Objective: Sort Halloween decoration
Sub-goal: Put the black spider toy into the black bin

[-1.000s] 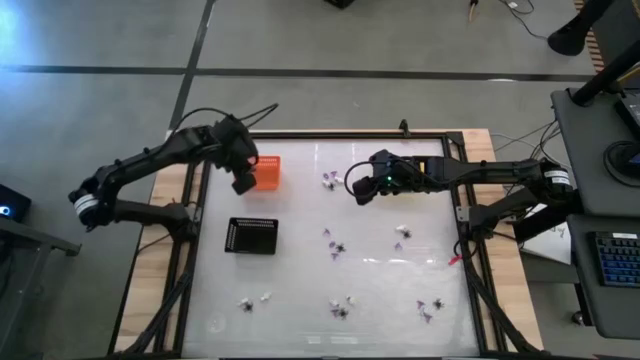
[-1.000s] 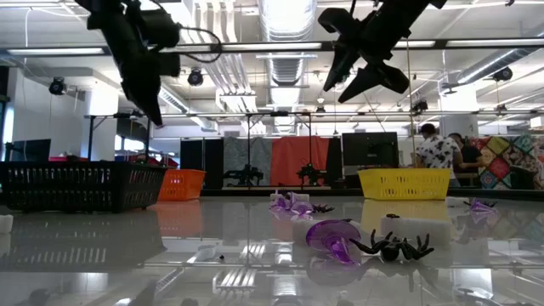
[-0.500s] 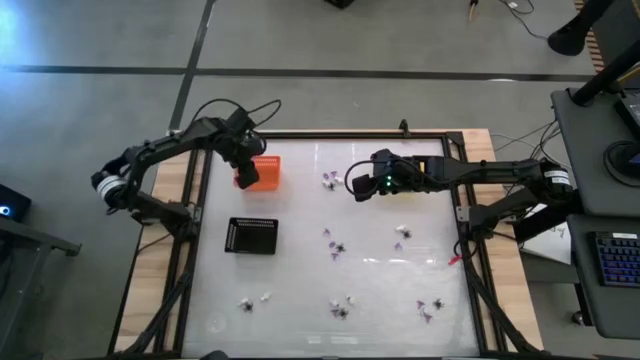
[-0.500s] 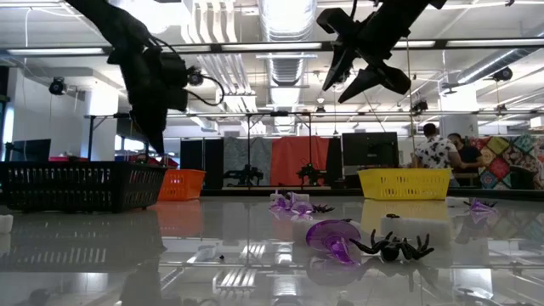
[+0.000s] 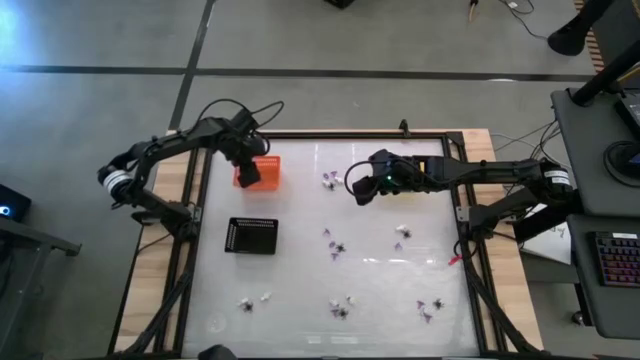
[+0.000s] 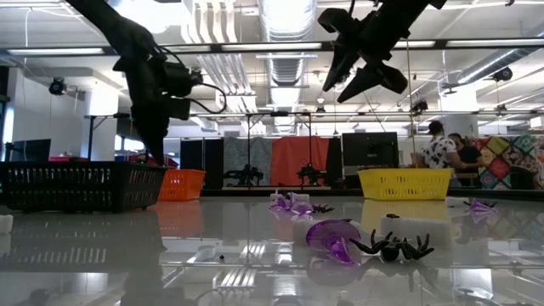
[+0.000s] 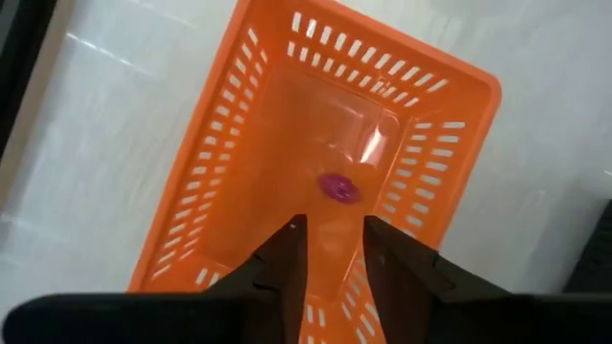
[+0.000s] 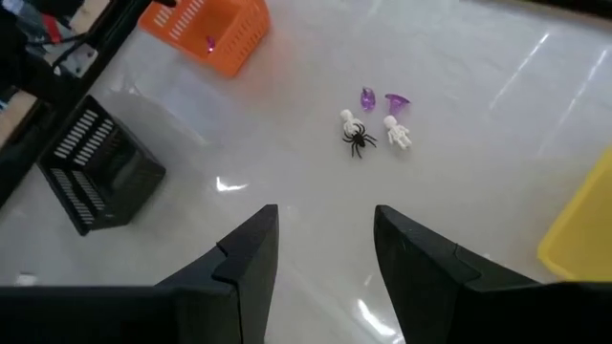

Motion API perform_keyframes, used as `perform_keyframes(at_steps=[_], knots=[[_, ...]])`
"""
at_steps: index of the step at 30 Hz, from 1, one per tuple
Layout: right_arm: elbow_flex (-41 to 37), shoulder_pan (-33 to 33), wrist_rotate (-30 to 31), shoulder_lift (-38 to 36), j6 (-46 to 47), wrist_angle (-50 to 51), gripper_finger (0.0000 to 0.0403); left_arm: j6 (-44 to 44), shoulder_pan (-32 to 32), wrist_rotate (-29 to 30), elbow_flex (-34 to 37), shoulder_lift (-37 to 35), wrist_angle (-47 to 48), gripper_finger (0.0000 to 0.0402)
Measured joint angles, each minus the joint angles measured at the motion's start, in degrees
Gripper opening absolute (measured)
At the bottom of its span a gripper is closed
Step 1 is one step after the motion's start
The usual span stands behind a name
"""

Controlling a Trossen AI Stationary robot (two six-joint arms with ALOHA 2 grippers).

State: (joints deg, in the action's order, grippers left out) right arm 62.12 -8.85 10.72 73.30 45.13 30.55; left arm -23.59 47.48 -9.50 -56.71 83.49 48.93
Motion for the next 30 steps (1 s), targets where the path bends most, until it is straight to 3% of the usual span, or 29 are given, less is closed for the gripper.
perform_keyframes(at_steps=[4, 7, 12, 20, 26, 30], knots=[[0.0, -0.7, 0.0, 0.0, -2.7, 0.0, 0.0164, 0.8, 0.0, -0.6, 0.0, -2.2, 3.1, 0.0097], [0.0, -1.1, 0.3, 0.0, -5.7, 0.0, 0.0164, 2.0, 0.0, -4.1, 0.0, -4.4, 5.7, 0.0098], [0.0, -1.2, 5.7, 0.0, -4.7, 0.0, 0.0164, 4.7, -0.1, -10.0, 0.0, -8.6, 8.5, 0.0098], [0.0, -1.4, 6.0, 0.0, -3.0, 0.0, 0.0164, 7.7, -1.5, -11.2, 0.0, -15.1, 10.3, 0.0098], [-0.1, -1.2, 6.0, 0.0, -3.3, 0.0, 0.0164, 9.8, -3.2, -17.5, 0.0, -19.3, 11.2, 0.0098], [-0.5, -0.3, 5.6, 0.0, -3.1, 2.9, 0.0164, 12.3, -4.9, -18.5, 0.0, -22.0, 11.2, 0.0098]])
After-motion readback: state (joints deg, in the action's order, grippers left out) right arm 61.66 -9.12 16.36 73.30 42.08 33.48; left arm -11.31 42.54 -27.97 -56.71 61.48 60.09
